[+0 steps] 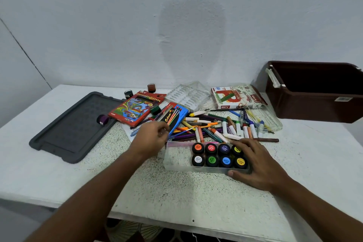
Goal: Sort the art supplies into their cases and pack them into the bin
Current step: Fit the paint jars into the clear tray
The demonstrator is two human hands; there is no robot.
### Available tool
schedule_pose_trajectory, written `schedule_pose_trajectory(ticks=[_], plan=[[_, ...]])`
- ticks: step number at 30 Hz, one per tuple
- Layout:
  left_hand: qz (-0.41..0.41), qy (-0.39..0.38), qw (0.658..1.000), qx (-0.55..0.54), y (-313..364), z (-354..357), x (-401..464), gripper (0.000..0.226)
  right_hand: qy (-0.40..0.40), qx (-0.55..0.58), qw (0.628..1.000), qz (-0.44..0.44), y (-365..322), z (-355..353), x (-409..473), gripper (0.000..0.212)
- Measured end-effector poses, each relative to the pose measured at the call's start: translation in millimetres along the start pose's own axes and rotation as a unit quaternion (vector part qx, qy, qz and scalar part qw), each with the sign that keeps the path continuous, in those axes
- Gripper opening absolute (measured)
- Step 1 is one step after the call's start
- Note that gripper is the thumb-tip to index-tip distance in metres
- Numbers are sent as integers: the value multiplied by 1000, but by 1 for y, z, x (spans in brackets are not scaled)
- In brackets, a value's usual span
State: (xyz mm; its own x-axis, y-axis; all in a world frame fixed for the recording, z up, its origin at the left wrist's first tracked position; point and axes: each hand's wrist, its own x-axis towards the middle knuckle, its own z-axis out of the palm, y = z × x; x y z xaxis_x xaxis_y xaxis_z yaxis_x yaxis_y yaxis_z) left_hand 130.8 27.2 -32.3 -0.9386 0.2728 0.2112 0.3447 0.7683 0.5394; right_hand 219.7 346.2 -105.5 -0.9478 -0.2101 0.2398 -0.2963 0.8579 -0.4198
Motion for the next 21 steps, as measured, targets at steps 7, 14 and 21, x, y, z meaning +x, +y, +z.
schedule_pose_trajectory(ticks=[7,14,21], plan=[[-68,64,993,66,-49,-14,27,26,-4,3,1000,10,-2,0,-1,83],[-77,49,993,71,-41,-1,55,34,-13,33,999,13,2,-1,2,86],[-96,21,990,102,-39,7,83,43,-10,40,999,13,3,-2,3,87]])
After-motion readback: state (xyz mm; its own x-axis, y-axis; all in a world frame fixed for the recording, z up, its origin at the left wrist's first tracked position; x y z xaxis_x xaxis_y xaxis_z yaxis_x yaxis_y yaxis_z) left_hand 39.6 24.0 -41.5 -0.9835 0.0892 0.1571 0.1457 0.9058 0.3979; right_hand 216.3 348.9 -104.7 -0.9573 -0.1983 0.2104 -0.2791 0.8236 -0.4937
